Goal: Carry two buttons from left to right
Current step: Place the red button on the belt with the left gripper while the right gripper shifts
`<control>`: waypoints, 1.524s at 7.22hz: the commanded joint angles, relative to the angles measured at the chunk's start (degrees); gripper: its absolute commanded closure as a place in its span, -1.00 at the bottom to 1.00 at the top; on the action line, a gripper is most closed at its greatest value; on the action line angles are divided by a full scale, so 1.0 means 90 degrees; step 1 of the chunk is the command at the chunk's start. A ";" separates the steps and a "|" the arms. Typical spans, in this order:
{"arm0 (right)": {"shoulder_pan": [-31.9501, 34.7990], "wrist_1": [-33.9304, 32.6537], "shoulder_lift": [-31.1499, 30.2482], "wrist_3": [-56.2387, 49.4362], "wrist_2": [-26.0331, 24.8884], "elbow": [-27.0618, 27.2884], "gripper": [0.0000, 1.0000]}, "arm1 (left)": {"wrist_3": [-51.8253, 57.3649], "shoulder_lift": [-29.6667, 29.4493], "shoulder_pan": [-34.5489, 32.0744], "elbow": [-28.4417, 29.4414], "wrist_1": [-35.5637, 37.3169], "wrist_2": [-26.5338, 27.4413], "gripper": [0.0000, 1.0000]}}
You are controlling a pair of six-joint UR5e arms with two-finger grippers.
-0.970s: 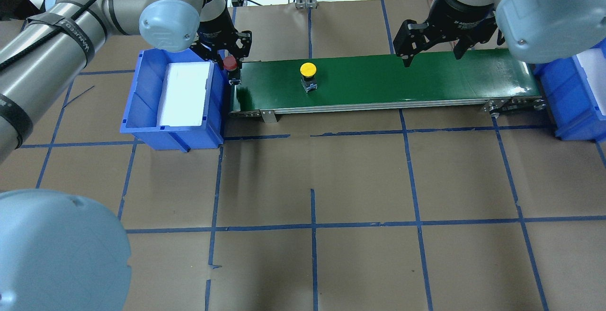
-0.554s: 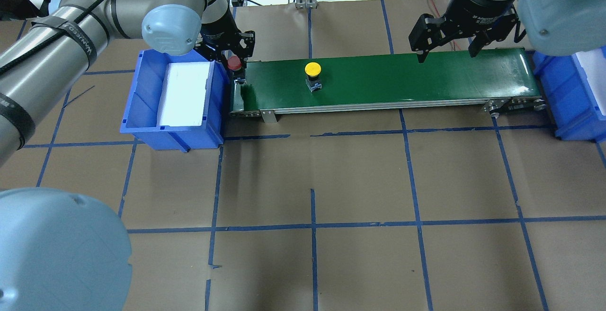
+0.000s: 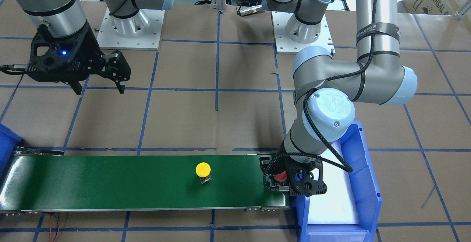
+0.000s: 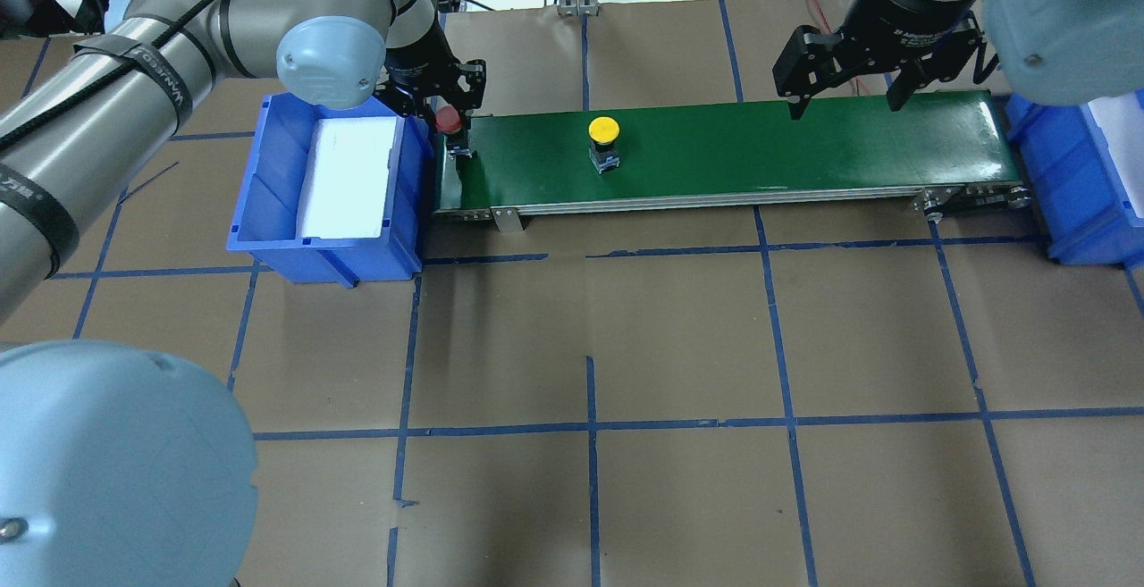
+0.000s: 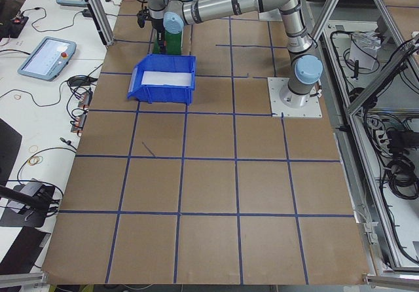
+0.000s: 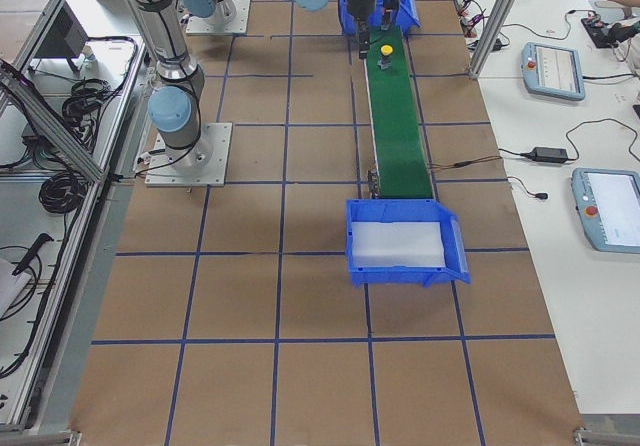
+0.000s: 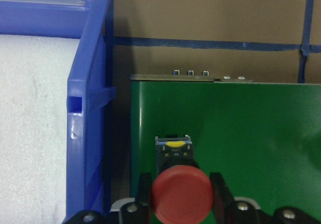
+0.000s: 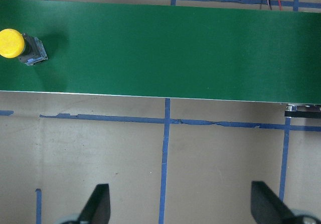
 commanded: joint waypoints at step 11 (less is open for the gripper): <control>0.0000 0.0109 -0.0046 0.0102 -0.0056 0.0018 -1.00 | 0.0014 0.0346 0.0000 0.0117 -0.0085 0.0106 -1.00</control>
